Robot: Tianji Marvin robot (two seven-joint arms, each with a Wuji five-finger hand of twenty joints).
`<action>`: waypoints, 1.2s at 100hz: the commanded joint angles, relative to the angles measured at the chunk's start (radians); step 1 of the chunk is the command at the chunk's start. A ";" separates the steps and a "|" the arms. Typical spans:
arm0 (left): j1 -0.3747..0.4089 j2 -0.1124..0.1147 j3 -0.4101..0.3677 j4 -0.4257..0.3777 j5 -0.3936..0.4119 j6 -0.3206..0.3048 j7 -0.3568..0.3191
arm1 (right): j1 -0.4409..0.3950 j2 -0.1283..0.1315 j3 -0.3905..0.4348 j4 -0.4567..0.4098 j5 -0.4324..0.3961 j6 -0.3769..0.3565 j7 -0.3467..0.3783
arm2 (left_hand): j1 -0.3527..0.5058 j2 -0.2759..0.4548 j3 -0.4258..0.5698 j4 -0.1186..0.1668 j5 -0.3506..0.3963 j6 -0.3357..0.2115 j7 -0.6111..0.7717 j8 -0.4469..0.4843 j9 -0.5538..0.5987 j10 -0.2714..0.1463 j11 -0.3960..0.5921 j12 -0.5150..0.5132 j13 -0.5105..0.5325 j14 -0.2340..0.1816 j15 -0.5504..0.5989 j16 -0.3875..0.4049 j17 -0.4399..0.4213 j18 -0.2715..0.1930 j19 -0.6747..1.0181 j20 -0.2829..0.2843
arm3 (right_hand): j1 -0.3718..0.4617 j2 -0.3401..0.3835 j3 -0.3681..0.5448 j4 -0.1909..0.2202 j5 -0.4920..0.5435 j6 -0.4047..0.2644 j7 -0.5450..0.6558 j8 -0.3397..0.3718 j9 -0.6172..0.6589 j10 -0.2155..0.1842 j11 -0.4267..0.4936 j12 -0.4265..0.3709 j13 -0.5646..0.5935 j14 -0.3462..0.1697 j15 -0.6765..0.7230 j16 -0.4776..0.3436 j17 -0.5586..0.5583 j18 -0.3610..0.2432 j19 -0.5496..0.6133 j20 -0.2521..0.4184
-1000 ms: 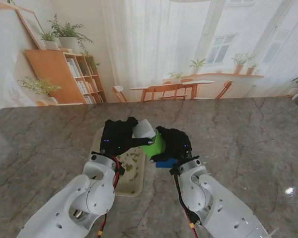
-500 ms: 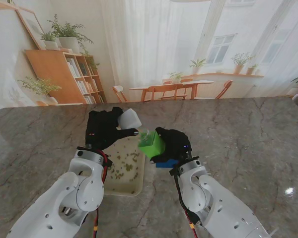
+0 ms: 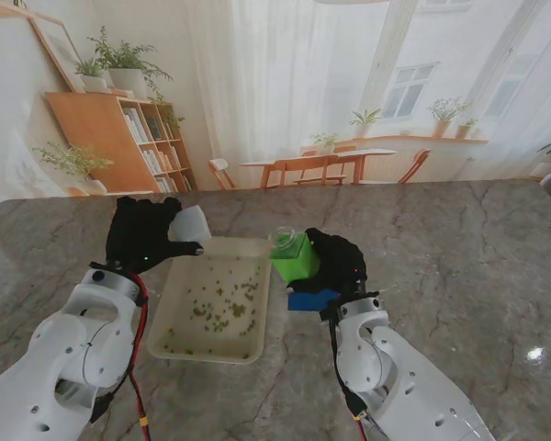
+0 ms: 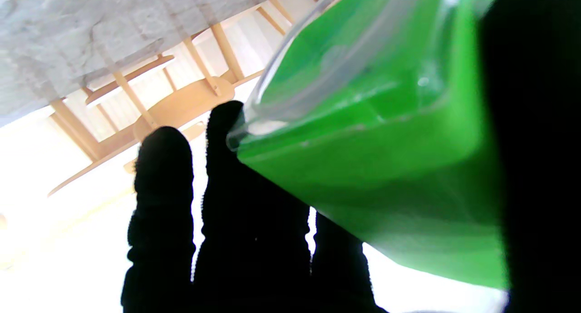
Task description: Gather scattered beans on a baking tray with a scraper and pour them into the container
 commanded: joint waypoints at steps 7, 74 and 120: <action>0.024 0.028 -0.046 0.021 0.020 -0.013 -0.041 | -0.030 0.000 0.033 -0.041 0.002 0.028 -0.005 | 0.225 0.191 0.284 0.046 0.049 -0.191 0.200 0.054 -0.050 -0.113 -0.027 -0.011 -0.031 -0.011 -0.011 -0.009 -0.021 -0.024 -0.020 -0.022 | 0.181 0.174 0.465 0.076 0.064 -0.240 0.204 0.037 0.030 -0.074 0.058 0.006 0.018 -0.083 0.027 -0.003 -0.009 -0.019 0.007 -0.013; -0.023 0.063 -0.177 0.269 0.137 -0.079 -0.173 | -0.066 0.009 0.077 -0.083 -0.025 0.068 0.001 | 0.224 0.228 0.285 0.054 -0.011 -0.186 0.232 0.035 -0.113 -0.124 0.008 -0.015 -0.089 -0.029 0.003 -0.008 -0.070 -0.057 -0.025 -0.035 | 0.176 0.172 0.467 0.080 0.068 -0.249 0.201 0.041 0.031 -0.077 0.057 0.008 0.019 -0.087 0.026 0.002 -0.009 -0.022 0.007 -0.012; -0.201 0.084 -0.080 0.584 0.082 -0.034 -0.153 | -0.054 0.015 0.060 -0.075 -0.035 0.066 0.025 | 0.226 0.238 0.285 0.057 -0.034 -0.185 0.251 0.018 -0.138 -0.127 0.025 -0.020 -0.113 -0.034 0.013 -0.010 -0.089 -0.068 -0.023 -0.035 | 0.174 0.172 0.467 0.081 0.068 -0.252 0.199 0.044 0.032 -0.079 0.056 0.010 0.019 -0.089 0.025 0.005 -0.009 -0.023 0.007 -0.012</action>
